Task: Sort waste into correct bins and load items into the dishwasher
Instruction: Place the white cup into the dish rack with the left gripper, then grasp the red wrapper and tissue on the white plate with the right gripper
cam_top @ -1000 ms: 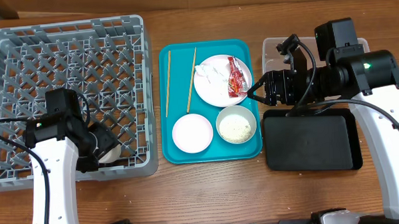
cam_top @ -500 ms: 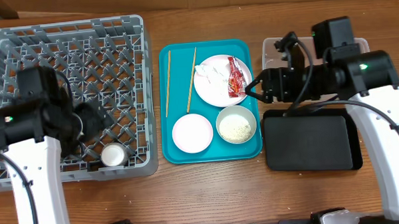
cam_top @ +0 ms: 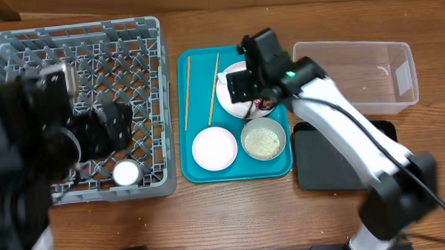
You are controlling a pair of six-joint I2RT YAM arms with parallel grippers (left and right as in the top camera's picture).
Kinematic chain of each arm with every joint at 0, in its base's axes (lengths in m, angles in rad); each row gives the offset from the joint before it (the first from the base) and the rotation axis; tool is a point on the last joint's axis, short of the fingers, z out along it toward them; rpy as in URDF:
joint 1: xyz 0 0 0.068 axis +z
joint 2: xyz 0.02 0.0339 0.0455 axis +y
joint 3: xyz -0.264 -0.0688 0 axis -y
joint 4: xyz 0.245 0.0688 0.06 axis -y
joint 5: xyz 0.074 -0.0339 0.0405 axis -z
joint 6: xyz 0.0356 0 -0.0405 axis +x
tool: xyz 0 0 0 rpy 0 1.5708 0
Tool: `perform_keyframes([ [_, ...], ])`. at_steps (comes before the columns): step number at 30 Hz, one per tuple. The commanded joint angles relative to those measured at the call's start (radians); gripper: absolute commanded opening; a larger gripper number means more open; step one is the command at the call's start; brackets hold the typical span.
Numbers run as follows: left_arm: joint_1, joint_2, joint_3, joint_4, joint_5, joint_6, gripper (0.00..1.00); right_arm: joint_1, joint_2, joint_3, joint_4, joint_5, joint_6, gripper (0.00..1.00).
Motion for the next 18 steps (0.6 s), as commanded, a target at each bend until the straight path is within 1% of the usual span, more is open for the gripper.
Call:
perform_keyframes([
  [1,-0.006,-0.067,0.019,-0.020,0.018,0.033,1.00,-0.039,0.126,0.009,0.085,0.058,0.010,0.69],
  [3,-0.006,-0.089,0.019,-0.037,0.017,0.033,1.00,-0.048,0.187,0.009,0.127,0.043,0.007,0.67],
  [7,-0.006,-0.105,0.019,-0.063,0.017,0.033,1.00,-0.045,0.286,0.009,0.183,-0.047,0.008,0.62],
  [11,-0.006,-0.100,0.018,-0.064,0.017,0.033,1.00,-0.031,0.333,0.009,0.183,-0.046,0.008,0.40],
  [12,-0.006,-0.099,0.018,-0.063,0.017,0.033,1.00,-0.029,0.332,0.010,0.169,-0.047,0.008,0.22],
  [14,-0.006,-0.099,0.018,-0.063,0.017,0.033,1.00,-0.028,0.314,0.021,0.135,-0.047,0.012,0.09],
  [15,-0.006,-0.099,0.018,-0.063,0.017,0.033,1.00,-0.028,0.303,0.029,0.116,-0.047,0.013,0.04],
  [18,-0.006,-0.099,0.018,-0.063,0.013,0.033,1.00,-0.042,0.244,0.070,0.019,-0.050,0.044,0.04],
])
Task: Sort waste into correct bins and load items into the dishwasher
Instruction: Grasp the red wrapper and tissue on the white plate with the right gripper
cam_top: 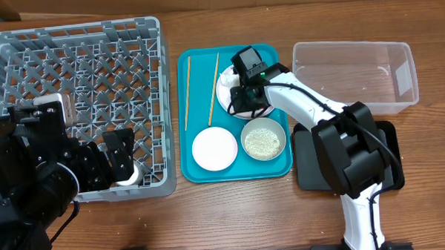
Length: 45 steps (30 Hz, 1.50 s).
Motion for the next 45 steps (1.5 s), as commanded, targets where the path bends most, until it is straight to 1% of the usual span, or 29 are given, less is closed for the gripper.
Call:
perform_keyframes([
  [1,-0.006,-0.003,0.010,-0.002,0.003,0.019,1.00,-0.019,-0.117,0.074,-0.090,-0.010,0.046,0.04],
  [5,-0.006,-0.002,0.010,-0.002,0.004,0.019,1.00,-0.063,-0.241,0.100,-0.200,0.008,0.062,0.04],
  [9,-0.006,-0.002,0.010,-0.002,0.004,0.019,1.00,-0.141,-0.349,0.100,-0.273,0.105,0.062,0.04],
  [15,-0.006,-0.002,0.010,-0.002,0.004,0.019,1.00,-0.287,-0.353,0.072,-0.311,0.114,0.062,0.04],
  [17,-0.006,-0.002,0.010,-0.002,0.004,0.019,1.00,-0.313,-0.337,0.034,-0.293,0.114,0.062,0.20],
  [21,-0.006,-0.002,0.010,-0.002,0.004,0.019,1.00,-0.335,-0.313,-0.024,-0.288,0.114,0.061,0.21],
  [22,-0.006,-0.002,0.010,-0.002,0.004,0.019,1.00,-0.335,-0.313,-0.029,-0.296,0.114,0.061,0.31],
  [23,-0.006,-0.002,0.010,-0.002,0.004,0.019,1.00,-0.335,-0.314,-0.024,-0.307,0.113,0.061,0.49],
  [24,-0.006,-0.002,0.010,-0.002,0.004,0.019,1.00,-0.335,-0.317,-0.014,-0.314,0.108,0.060,0.57],
  [27,-0.006,-0.002,0.010,-0.002,0.004,0.019,1.00,-0.322,-0.339,0.031,-0.312,0.011,0.058,0.65],
  [28,-0.006,-0.002,0.010,-0.002,0.004,0.019,1.00,-0.315,-0.349,0.039,-0.297,-0.034,0.057,0.66],
  [29,-0.006,-0.002,0.010,-0.002,0.004,0.019,1.00,-0.295,-0.366,0.042,-0.251,-0.122,0.041,0.66],
  [30,-0.006,-0.002,0.010,-0.002,0.004,0.019,1.00,-0.276,-0.370,0.042,-0.215,-0.167,0.022,0.66],
  [32,-0.006,-0.002,0.010,-0.002,0.004,0.019,1.00,-0.231,-0.368,0.041,-0.167,-0.181,-0.005,0.66],
  [34,-0.006,0.000,0.010,-0.002,0.004,0.019,1.00,-0.179,-0.353,0.039,-0.132,-0.129,-0.034,0.66],
  [36,-0.006,0.001,0.010,-0.002,0.004,0.019,1.00,-0.119,-0.326,0.039,-0.107,-0.006,-0.036,0.66],
  [39,-0.006,0.002,0.010,-0.002,0.004,0.019,1.00,-0.047,-0.256,0.039,-0.061,0.190,-0.086,0.66],
  [42,-0.006,0.002,0.010,-0.002,0.004,0.019,1.00,-0.018,-0.156,0.039,0.012,0.337,-0.119,0.73],
  [45,-0.006,0.002,0.010,-0.002,0.004,0.019,1.00,-0.024,-0.071,0.039,0.073,0.384,-0.135,0.74],
])
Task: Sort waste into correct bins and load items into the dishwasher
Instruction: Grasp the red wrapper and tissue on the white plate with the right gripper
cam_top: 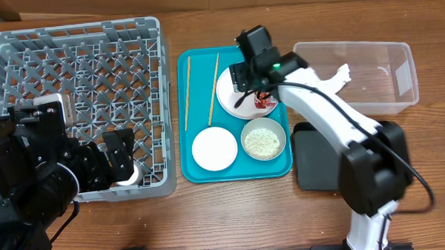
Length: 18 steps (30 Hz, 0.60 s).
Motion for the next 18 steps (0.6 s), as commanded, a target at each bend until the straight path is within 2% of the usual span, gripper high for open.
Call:
perform_keyframes([
  [1,-0.006,0.002,0.010,-0.002,0.004,0.019,1.00,-0.031,0.098,0.007,0.037,0.153,-0.040,0.74],
  [6,-0.006,0.002,0.010,-0.002,0.004,0.019,1.00,-0.069,0.156,0.007,0.099,0.119,-0.039,0.74],
  [10,-0.006,0.002,0.010,-0.002,0.004,0.019,1.00,-0.081,0.163,0.007,0.083,-0.029,-0.039,0.54],
  [13,-0.006,0.002,0.010,-0.002,0.004,0.019,1.00,-0.076,0.164,0.007,0.064,-0.061,-0.038,0.40],
  [18,-0.006,0.002,0.010,-0.002,0.004,0.019,1.00,-0.069,0.165,0.007,0.020,-0.063,-0.035,0.29],
])
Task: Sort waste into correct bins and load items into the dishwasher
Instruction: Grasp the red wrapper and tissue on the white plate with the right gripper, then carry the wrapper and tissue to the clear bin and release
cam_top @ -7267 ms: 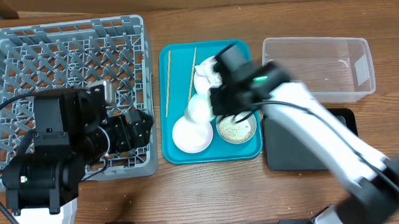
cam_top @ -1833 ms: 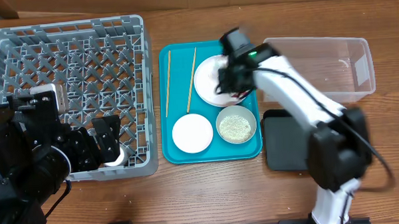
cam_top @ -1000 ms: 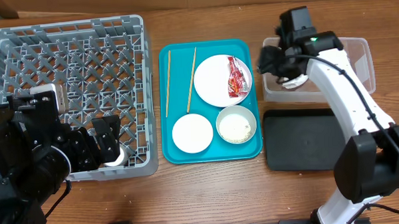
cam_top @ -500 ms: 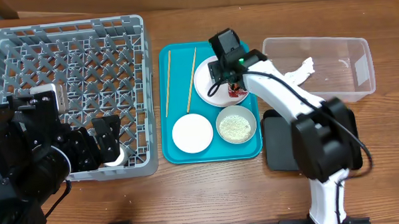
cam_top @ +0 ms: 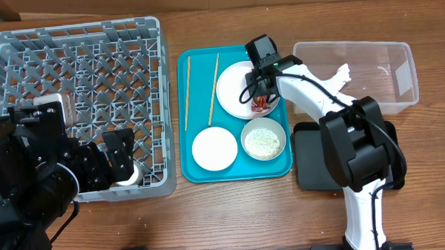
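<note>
My right gripper (cam_top: 259,98) is down at the right edge of the white plate (cam_top: 232,87) on the blue tray (cam_top: 190,167). Its fingers stand either side of a red wrapper (cam_top: 262,103) and look open. A crumpled white napkin (cam_top: 340,75) lies in the clear plastic bin (cam_top: 399,89). On the tray are also two chopsticks (cam_top: 186,93), a small white dish (cam_top: 214,148) and a metal bowl of rice (cam_top: 263,141). My left gripper (cam_top: 114,162) rests in the grey dish rack (cam_top: 71,41) against a white cup (cam_top: 128,173); its jaws are hidden.
A black bin (cam_top: 316,162) sits on the table below the clear one, partly under my right arm. The bulky left arm covers the rack's front left corner. Bare wooden table runs along the front edge.
My right gripper has moved from over the plate's far side down and right to the red wrapper. The napkin stays in the clear bin. The left arm has not moved.
A crumpled white napkin lay on the plate with my right gripper on it, while the left arm was moving over the rack. Then the left arm settled by the cup. Later the plate was bare and the napkin lay in the clear bin. Now the right gripper is at the red wrapper.
</note>
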You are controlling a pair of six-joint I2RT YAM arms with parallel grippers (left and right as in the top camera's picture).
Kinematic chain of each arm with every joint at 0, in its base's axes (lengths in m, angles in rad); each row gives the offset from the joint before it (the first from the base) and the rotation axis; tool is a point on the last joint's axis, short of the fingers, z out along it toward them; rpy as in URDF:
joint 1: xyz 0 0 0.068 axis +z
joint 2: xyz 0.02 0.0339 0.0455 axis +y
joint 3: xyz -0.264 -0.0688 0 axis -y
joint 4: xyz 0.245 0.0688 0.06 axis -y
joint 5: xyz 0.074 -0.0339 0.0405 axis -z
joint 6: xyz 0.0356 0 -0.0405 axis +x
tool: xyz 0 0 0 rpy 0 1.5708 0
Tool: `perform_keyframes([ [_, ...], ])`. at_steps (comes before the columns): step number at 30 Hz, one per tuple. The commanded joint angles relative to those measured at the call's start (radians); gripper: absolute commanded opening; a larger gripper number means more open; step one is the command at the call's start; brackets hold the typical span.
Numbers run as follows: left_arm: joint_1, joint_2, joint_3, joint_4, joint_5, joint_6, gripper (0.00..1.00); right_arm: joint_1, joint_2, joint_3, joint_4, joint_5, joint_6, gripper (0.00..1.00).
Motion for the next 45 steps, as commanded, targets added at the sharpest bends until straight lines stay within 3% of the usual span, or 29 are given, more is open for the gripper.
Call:
perform_keyframes([
  [1,-0.006,0.002,0.010,-0.002,0.004,0.019,1.00,0.009,-0.008,0.010,-0.018,-0.031,0.003,0.21],
  [4,-0.006,0.002,0.010,-0.002,0.004,0.019,1.00,0.009,-0.017,0.018,-0.067,-0.031,0.005,0.04],
  [11,-0.006,0.002,0.010,-0.002,0.004,0.019,1.00,0.000,-0.155,0.145,-0.259,-0.079,0.042,0.04],
  [17,-0.006,0.002,0.010,-0.002,0.004,0.019,1.00,-0.070,-0.298,0.169,-0.308,-0.047,0.064,0.04],
  [25,-0.006,0.002,0.010,-0.002,0.004,0.019,1.00,-0.267,-0.233,0.145,-0.319,-0.057,0.068,0.05],
  [27,-0.006,0.002,0.010,-0.002,0.004,0.019,1.00,-0.299,-0.203,0.145,-0.335,-0.099,0.068,0.09],
  [28,-0.006,0.002,0.010,-0.002,0.004,0.019,1.00,-0.309,-0.191,0.145,-0.344,-0.124,0.068,0.20],
  [29,-0.006,0.002,0.010,-0.002,0.004,0.019,1.00,-0.315,-0.183,0.145,-0.351,-0.146,0.067,0.37],
  [30,-0.006,0.002,0.010,-0.002,0.004,0.019,1.00,-0.318,-0.181,0.145,-0.359,-0.151,0.068,0.46],
  [31,-0.006,0.002,0.010,-0.002,0.004,0.019,1.00,-0.319,-0.182,0.145,-0.367,-0.151,0.068,0.49],
  [39,-0.006,0.002,0.010,-0.002,0.004,0.019,1.00,-0.256,-0.362,0.150,-0.406,-0.320,0.084,0.52],
  [45,-0.006,0.002,0.010,-0.002,0.004,0.019,1.00,-0.070,-0.466,0.149,-0.523,-0.367,0.084,0.53],
])
